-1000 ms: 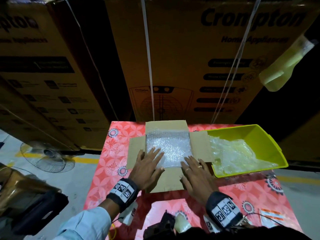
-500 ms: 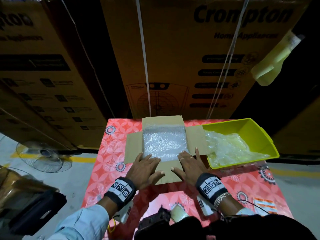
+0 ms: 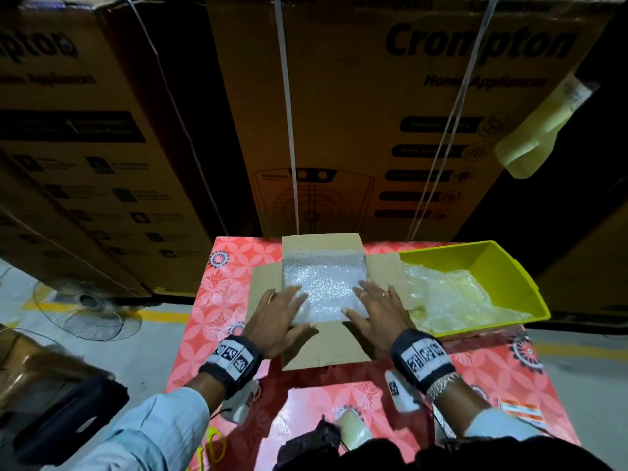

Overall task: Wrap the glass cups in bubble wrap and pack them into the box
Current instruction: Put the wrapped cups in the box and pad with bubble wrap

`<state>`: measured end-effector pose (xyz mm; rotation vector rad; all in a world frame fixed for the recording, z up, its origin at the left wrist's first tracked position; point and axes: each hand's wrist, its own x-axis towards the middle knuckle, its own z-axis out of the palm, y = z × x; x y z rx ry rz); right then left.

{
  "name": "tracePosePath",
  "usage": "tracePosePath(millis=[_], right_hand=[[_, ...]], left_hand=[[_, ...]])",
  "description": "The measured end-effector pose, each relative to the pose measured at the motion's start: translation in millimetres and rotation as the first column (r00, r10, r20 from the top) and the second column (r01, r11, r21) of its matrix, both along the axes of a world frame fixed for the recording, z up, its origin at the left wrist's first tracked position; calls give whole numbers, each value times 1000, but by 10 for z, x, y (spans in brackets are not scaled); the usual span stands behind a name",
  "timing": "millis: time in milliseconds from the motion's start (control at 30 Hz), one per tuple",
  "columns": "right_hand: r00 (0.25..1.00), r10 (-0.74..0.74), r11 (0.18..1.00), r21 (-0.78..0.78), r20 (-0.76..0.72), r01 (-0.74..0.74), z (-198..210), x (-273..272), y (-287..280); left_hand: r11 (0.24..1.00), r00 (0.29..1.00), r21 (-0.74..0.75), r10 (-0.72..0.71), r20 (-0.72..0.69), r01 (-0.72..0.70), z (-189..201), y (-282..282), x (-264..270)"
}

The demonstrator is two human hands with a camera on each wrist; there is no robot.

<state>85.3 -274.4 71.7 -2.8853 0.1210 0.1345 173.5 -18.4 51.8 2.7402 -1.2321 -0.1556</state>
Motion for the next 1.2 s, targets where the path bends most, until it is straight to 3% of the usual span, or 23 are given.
tracePosePath(millis=[67, 167, 300, 433, 633, 733, 867, 933, 1000, 1200], right_hand=[[999, -15, 999, 31, 29, 14, 79, 287, -67], [997, -28, 999, -18, -75, 27, 81, 702, -164], [974, 4, 997, -77, -225, -23, -82, 903, -217], [972, -3, 986, -164, -237, -37, -208, 807, -198], [956, -7, 983, -178, -293, -47, -236, 777, -211], [974, -9, 993, -118, -225, -18, -140, 704, -186], [992, -113, 993, 16, -61, 115, -4, 270, -102], [986, -146, 987, 61, -78, 151, -41, 13, -13], [982, -106, 994, 14, -157, 110, -180, -179, 104], [985, -27, 988, -156, -171, 0, -417, -234, 173]], left_hand=[[997, 997, -31, 76, 25, -75, 75, -122, 242], [988, 988, -15, 152, 27, -151, 108, -287, 636], [980, 993, 158, 116, 22, -118, 29, -361, 866], [967, 996, 255, 3, 86, -24, -125, -256, 709], [975, 994, 209, 54, 91, -72, -238, -235, 666], [995, 989, 33, 94, 113, -99, -156, -236, 690], [923, 937, -162, 345, -55, -349, -73, -247, 852], [904, 909, -131, 386, -156, -406, -86, -224, 966], [927, 912, -82, 340, -230, -366, -107, -166, 1031], [940, 935, -3, 338, -105, -340, -88, 98, 894]])
